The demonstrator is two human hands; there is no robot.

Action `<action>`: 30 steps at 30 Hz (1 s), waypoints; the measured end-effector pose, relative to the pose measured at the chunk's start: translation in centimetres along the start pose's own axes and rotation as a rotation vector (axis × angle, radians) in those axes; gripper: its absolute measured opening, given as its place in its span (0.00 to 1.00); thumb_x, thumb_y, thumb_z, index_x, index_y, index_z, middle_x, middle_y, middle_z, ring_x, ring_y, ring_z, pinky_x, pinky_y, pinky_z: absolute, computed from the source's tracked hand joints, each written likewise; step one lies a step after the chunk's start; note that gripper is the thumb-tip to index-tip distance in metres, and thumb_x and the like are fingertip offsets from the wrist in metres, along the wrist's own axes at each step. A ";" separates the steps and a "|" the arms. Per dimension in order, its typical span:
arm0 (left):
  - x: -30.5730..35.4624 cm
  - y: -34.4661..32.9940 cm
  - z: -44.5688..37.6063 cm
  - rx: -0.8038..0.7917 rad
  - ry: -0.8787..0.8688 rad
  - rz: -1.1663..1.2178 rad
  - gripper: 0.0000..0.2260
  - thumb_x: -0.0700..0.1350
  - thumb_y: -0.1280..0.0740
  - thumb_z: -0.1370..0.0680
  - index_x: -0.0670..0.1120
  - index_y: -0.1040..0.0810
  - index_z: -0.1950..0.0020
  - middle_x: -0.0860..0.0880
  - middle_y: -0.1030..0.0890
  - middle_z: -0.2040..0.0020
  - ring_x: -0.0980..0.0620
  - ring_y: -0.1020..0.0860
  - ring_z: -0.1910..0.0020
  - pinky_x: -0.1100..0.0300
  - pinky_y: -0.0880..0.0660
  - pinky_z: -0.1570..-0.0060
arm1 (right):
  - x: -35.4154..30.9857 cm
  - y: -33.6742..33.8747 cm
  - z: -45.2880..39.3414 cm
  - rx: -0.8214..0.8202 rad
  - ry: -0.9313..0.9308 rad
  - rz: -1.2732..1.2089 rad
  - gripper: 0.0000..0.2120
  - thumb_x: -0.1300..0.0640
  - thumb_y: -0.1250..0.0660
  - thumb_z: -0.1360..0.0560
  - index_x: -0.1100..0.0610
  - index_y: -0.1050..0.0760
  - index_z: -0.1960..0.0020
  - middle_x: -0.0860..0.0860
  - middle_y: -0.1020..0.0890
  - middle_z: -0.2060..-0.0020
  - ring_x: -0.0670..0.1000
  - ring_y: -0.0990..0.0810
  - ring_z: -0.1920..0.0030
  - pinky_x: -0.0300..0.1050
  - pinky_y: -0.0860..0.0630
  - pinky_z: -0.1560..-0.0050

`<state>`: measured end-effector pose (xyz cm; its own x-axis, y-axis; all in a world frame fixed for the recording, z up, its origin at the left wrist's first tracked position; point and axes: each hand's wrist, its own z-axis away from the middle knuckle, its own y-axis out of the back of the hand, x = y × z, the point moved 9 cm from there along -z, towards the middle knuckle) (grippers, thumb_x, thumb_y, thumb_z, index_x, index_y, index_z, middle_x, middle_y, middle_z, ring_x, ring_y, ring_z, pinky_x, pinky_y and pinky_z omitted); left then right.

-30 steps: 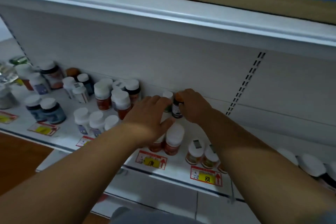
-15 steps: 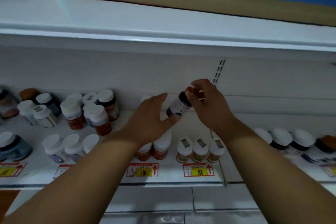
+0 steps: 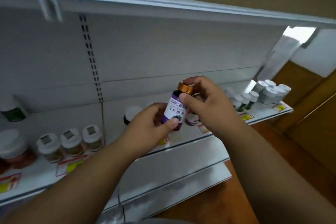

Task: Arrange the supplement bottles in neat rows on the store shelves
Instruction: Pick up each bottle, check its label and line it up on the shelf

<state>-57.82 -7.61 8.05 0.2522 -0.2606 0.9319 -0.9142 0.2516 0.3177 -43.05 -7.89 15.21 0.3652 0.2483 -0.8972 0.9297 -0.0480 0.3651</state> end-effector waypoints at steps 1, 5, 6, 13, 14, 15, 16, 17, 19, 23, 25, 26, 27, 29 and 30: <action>0.4 -2.2 -0.7 0.018 -0.003 -0.019 0.23 0.63 0.31 0.31 0.58 0.26 0.39 0.59 0.19 0.48 0.61 0.20 0.50 0.61 0.22 0.53 | 1.1 2.4 0.4 0.014 -0.001 0.042 0.10 0.52 0.29 0.26 0.42 0.25 0.47 0.41 0.19 0.55 0.41 0.19 0.56 0.42 0.18 0.62; 2.0 -9.4 -3.4 0.084 -0.074 -0.189 0.26 0.62 0.31 0.29 0.54 0.29 0.35 0.57 0.23 0.42 0.60 0.24 0.45 0.57 0.26 0.44 | 5.0 11.3 0.6 0.111 -0.014 0.122 0.10 0.50 0.29 0.28 0.42 0.26 0.50 0.43 0.19 0.54 0.45 0.19 0.55 0.51 0.18 0.53; 2.2 -10.4 -3.9 0.108 -0.084 -0.240 0.25 0.60 0.31 0.28 0.53 0.29 0.34 0.55 0.23 0.41 0.58 0.25 0.45 0.57 0.26 0.43 | 5.8 12.7 0.3 0.125 -0.024 0.131 0.10 0.49 0.29 0.28 0.43 0.26 0.49 0.44 0.19 0.53 0.46 0.19 0.54 0.53 0.19 0.52; 1.8 -12.9 -6.8 0.211 -0.118 -0.677 0.18 0.53 0.32 0.25 0.48 0.25 0.37 0.48 0.23 0.42 0.49 0.26 0.44 0.56 0.30 0.43 | 6.8 15.8 -5.8 0.167 0.086 0.275 0.10 0.46 0.32 0.26 0.39 0.31 0.49 0.36 0.23 0.57 0.34 0.23 0.56 0.37 0.26 0.62; 1.7 -13.2 -7.2 0.212 -0.129 -0.723 0.17 0.52 0.32 0.25 0.48 0.24 0.38 0.48 0.23 0.43 0.48 0.26 0.44 0.54 0.29 0.43 | 6.9 15.5 -6.9 0.162 0.112 0.292 0.10 0.48 0.32 0.26 0.41 0.31 0.48 0.38 0.22 0.55 0.36 0.22 0.56 0.37 0.26 0.61; 1.5 -13.5 -7.8 0.206 -0.141 -0.768 0.17 0.51 0.33 0.25 0.48 0.25 0.38 0.48 0.23 0.43 0.47 0.26 0.45 0.53 0.29 0.44 | 7.2 15.1 -7.9 0.156 0.139 0.302 0.11 0.49 0.31 0.26 0.44 0.30 0.47 0.40 0.21 0.54 0.40 0.22 0.55 0.40 0.24 0.60; 1.3 -13.8 -8.3 0.194 -0.151 -0.816 0.16 0.50 0.33 0.26 0.48 0.25 0.39 0.48 0.23 0.44 0.47 0.26 0.46 0.53 0.29 0.45 | 7.5 14.5 -9.0 0.142 0.161 0.305 0.11 0.51 0.32 0.26 0.46 0.29 0.45 0.44 0.21 0.51 0.43 0.21 0.54 0.43 0.23 0.57; 1.0 -14.0 -8.8 0.188 -0.158 -0.862 0.15 0.49 0.33 0.26 0.49 0.26 0.41 0.49 0.24 0.46 0.47 0.26 0.47 0.54 0.30 0.47 | 8.0 13.8 -10.0 0.110 0.175 0.314 0.12 0.53 0.32 0.26 0.47 0.29 0.43 0.46 0.21 0.49 0.46 0.21 0.52 0.46 0.22 0.53; 0.4 -14.1 -9.7 0.202 -0.151 -0.913 0.12 0.46 0.33 0.28 0.48 0.25 0.45 0.49 0.24 0.47 0.46 0.26 0.48 0.55 0.31 0.48 | 9.0 11.7 -11.9 -0.013 0.171 0.380 0.18 0.53 0.33 0.25 0.46 0.31 0.36 0.48 0.23 0.43 0.48 0.23 0.46 0.44 0.25 0.47; -0.2 -14.3 -10.4 0.305 -0.188 -0.973 0.11 0.36 0.35 0.30 0.43 0.21 0.49 0.45 0.21 0.51 0.41 0.24 0.52 0.50 0.27 0.53 | 10.6 7.9 -14.7 -0.256 0.220 0.506 0.24 0.53 0.35 0.22 0.51 0.35 0.27 0.52 0.28 0.37 0.49 0.28 0.39 0.36 0.36 0.43; -0.3 -14.4 -10.6 0.349 -0.210 -1.010 0.12 0.33 0.36 0.31 0.42 0.20 0.50 0.44 0.20 0.54 0.41 0.24 0.55 0.49 0.26 0.55 | 11.2 6.5 -15.2 -0.344 0.253 0.524 0.21 0.54 0.34 0.23 0.54 0.30 0.31 0.53 0.26 0.41 0.49 0.27 0.44 0.32 0.38 0.47; -0.2 -14.4 -10.8 0.370 -0.217 -1.028 0.13 0.32 0.36 0.31 0.41 0.19 0.50 0.43 0.20 0.54 0.41 0.23 0.55 0.49 0.26 0.55 | 11.6 5.7 -15.3 -0.403 0.272 0.540 0.18 0.56 0.33 0.24 0.55 0.28 0.35 0.53 0.25 0.43 0.48 0.28 0.47 0.31 0.39 0.52; -0.2 -14.3 -11.0 0.394 -0.223 -1.046 0.13 0.32 0.36 0.31 0.41 0.18 0.49 0.43 0.19 0.54 0.41 0.23 0.55 0.50 0.25 0.56 | 12.1 4.8 -15.5 -0.472 0.288 0.563 0.16 0.57 0.32 0.25 0.57 0.25 0.39 0.53 0.23 0.46 0.47 0.27 0.49 0.33 0.38 0.56; -0.2 -14.5 -11.1 0.423 -0.223 -1.065 0.12 0.33 0.35 0.30 0.42 0.18 0.50 0.44 0.19 0.55 0.41 0.23 0.56 0.50 0.26 0.57 | 13.1 3.4 -15.5 -0.597 0.295 0.605 0.12 0.58 0.30 0.28 0.60 0.23 0.45 0.52 0.21 0.50 0.49 0.25 0.50 0.38 0.35 0.59; -0.2 -14.5 -11.1 0.431 -0.222 -1.063 0.12 0.33 0.35 0.30 0.42 0.18 0.51 0.44 0.19 0.55 0.42 0.23 0.56 0.51 0.26 0.57 | 13.6 2.9 -15.6 -0.642 0.286 0.619 0.12 0.58 0.30 0.29 0.59 0.22 0.47 0.51 0.20 0.51 0.50 0.24 0.50 0.37 0.34 0.60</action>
<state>-41.05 -0.89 5.23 0.9332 -0.3176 0.1681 -0.3191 -0.5168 0.7944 -36.12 10.46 7.97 0.6814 0.5897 -0.4335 0.3386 0.2712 0.9010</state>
